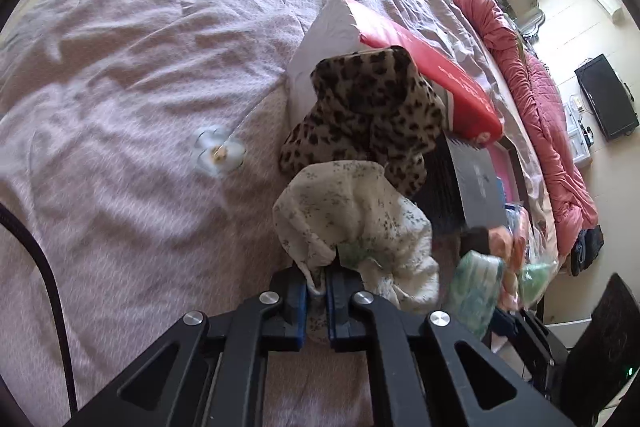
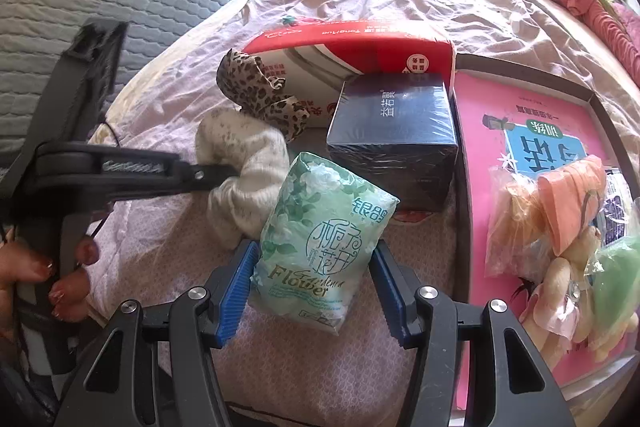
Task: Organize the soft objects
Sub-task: 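Carry the floral scrunchie and green tissue packet over the pink tray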
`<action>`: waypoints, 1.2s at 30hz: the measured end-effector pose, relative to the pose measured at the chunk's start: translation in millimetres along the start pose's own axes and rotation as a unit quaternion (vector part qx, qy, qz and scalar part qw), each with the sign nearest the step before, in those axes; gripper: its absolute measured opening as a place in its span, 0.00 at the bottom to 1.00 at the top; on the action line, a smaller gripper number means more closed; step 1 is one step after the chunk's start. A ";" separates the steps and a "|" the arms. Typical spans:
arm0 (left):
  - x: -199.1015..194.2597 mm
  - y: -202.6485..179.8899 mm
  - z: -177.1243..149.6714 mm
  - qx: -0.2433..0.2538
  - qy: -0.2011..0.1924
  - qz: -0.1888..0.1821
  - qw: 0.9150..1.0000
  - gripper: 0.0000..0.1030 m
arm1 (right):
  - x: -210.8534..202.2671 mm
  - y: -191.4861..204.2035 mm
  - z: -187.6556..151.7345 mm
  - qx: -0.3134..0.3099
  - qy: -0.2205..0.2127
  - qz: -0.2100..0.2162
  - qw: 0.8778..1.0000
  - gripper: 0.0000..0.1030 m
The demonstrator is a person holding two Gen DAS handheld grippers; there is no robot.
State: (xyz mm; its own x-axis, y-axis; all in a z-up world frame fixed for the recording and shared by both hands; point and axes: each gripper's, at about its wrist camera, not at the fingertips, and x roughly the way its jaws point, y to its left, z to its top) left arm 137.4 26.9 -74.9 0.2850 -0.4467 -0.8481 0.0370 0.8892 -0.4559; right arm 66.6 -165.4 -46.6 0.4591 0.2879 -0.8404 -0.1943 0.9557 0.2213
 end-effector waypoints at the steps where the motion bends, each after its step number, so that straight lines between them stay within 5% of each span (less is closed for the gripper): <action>1: -2.5 0.9 -3.8 0.000 -0.001 0.001 1.000 0.07 | -1.1 0.3 -0.3 0.000 -0.001 0.001 1.000 0.57; 10: -27.5 1.1 -23.9 0.007 -0.018 0.010 1.000 0.05 | -17.8 -0.5 1.1 0.005 -0.020 0.008 1.000 0.57; 36: -92.9 -104.1 -45.7 0.108 -0.086 0.013 0.990 0.05 | -103.8 -31.6 10.2 0.033 -0.107 -0.016 0.994 0.57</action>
State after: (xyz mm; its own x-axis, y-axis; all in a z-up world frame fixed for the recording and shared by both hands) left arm 63.3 -28.7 39.1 0.4471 -0.4161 -0.7918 0.2262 0.9090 -0.3500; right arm 33.9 -224.9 38.6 0.6392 0.2578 -0.7245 -0.1227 0.9643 0.2348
